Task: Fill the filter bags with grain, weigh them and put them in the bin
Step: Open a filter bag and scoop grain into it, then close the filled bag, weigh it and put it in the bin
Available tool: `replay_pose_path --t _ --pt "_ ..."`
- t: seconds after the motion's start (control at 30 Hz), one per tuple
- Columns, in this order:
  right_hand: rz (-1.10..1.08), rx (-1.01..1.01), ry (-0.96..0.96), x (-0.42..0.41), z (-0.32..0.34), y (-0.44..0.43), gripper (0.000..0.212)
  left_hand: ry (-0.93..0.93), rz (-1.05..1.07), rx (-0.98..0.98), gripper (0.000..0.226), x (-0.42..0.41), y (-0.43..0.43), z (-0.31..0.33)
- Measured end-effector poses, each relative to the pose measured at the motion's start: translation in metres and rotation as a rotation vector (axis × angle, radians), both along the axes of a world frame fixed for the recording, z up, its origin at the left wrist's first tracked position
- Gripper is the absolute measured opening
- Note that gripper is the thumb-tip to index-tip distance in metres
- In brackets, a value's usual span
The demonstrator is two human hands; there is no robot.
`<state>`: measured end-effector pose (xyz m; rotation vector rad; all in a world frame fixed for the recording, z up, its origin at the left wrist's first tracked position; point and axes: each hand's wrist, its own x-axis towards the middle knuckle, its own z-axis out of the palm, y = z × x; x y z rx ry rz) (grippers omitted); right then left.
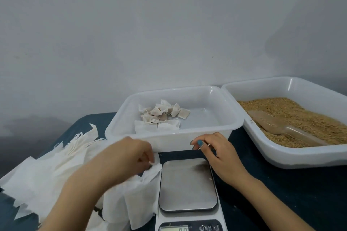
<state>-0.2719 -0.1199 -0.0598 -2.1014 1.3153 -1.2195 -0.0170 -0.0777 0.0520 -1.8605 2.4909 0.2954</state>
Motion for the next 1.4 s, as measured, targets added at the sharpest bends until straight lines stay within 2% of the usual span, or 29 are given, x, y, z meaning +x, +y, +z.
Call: replay_pose_path --t 0.07,0.13,0.27,0.47,0.67,0.9,1.03,1.1,1.2,1.23,1.3,1.33,1.4 --pt "0.009 -0.006 0.007 0.001 0.0 0.001 0.023 -0.237 -0.005 0.134 0.033 -0.003 0.002 -0.024" --pt "0.012 -0.013 0.004 0.001 0.0 0.001 0.025 -0.346 0.018 0.142 0.047 -0.004 -0.001 -0.047" --pt "0.016 -0.011 -0.012 0.001 0.0 0.002 0.026 -0.339 0.062 0.005 0.04 -0.009 -0.009 -0.071" --pt "0.011 -0.004 -0.006 -0.001 0.0 0.0 0.027 -0.364 0.048 -0.041 0.023 -0.005 -0.015 -0.074" --pt "0.012 0.023 0.012 0.0 -0.002 0.0 0.022 -0.217 0.074 -0.127 0.014 -0.004 -0.015 -0.068" --pt "0.042 0.013 0.044 0.002 -0.001 0.001 0.019 0.046 0.07 -0.412 0.016 -0.015 -0.005 -0.068" --pt "0.054 0.003 0.059 0.002 0.0 0.002 0.025 0.247 -0.103 -0.554 0.018 -0.023 -0.004 -0.064" --pt "0.067 0.012 0.034 0.002 0.001 0.003 0.026 0.421 -0.133 -0.527 0.021 -0.029 -0.004 -0.063" --pt "0.103 0.041 0.007 0.005 0.004 0.004 0.016 0.79 -0.091 -0.422 0.03 -0.041 -0.011 -0.063" --pt "0.118 0.061 -0.005 0.006 0.005 0.005 0.024 0.913 -0.07 -0.371 0.03 -0.044 -0.014 -0.064" --pt "0.159 0.113 -0.075 0.007 0.007 0.006 0.052 1.145 -0.01 -0.236 0.024 -0.049 -0.017 -0.065" --pt "0.185 0.144 -0.128 0.008 0.007 0.007 0.056 1.224 0.013 -0.191 0.021 -0.05 -0.018 -0.067" --pt "0.23 0.201 -0.236 0.009 0.009 0.009 0.05 1.298 0.043 -0.161 0.019 -0.049 -0.017 -0.072"
